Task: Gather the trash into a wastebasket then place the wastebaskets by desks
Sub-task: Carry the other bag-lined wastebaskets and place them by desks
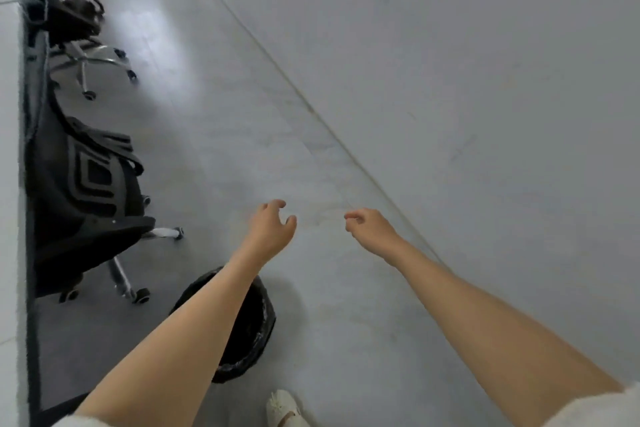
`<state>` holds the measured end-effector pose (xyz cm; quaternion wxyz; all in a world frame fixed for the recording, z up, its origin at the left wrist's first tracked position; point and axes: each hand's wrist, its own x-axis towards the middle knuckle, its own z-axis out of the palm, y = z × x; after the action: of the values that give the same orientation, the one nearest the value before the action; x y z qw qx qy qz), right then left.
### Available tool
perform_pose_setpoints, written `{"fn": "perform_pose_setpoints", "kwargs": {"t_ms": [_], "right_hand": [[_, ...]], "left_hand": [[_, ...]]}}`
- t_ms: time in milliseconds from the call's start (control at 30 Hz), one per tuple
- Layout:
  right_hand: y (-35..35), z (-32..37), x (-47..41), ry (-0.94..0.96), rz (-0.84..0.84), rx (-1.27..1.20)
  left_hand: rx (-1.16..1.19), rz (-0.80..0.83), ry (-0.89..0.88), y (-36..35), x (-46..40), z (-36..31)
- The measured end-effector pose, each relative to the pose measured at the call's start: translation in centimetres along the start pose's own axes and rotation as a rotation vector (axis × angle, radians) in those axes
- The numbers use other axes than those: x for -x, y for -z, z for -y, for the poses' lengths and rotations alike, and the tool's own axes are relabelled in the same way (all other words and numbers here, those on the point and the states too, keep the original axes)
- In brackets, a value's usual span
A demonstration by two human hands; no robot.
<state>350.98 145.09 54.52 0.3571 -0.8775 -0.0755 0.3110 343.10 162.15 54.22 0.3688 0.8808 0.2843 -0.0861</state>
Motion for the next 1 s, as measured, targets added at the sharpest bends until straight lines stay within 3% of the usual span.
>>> {"fn": "perform_pose_setpoints", "kwargs": {"t_ms": [233,400,500,733,1000], "right_hand": [[13.1,-19.5,18.2,-0.294,-0.316,-0.308],[17.0,-35.3,32.6,-0.509,-0.542,-0.495],[16.9,-45.7,45.5,-0.711,-0.761,-0.656],[11.7,-59.3,68.9,-1.188,-1.136,-0.961],[6.3,-69.8,82.3,-1.356,-1.368,-1.270]], "left_hand": [[-0.147,0.287,-0.374,-14.4,12.2,-20.3],[-0.301,0.560,-0.637,-30.0,25.0,-30.0],[-0.456,0.818,-0.859,-41.7,37.5,-35.0],[-0.696,1.215,-1.274,-58.4,62.9,-38.2],[-1.032,1.477,-1.464,-71.7,81.4,-35.5]]}}
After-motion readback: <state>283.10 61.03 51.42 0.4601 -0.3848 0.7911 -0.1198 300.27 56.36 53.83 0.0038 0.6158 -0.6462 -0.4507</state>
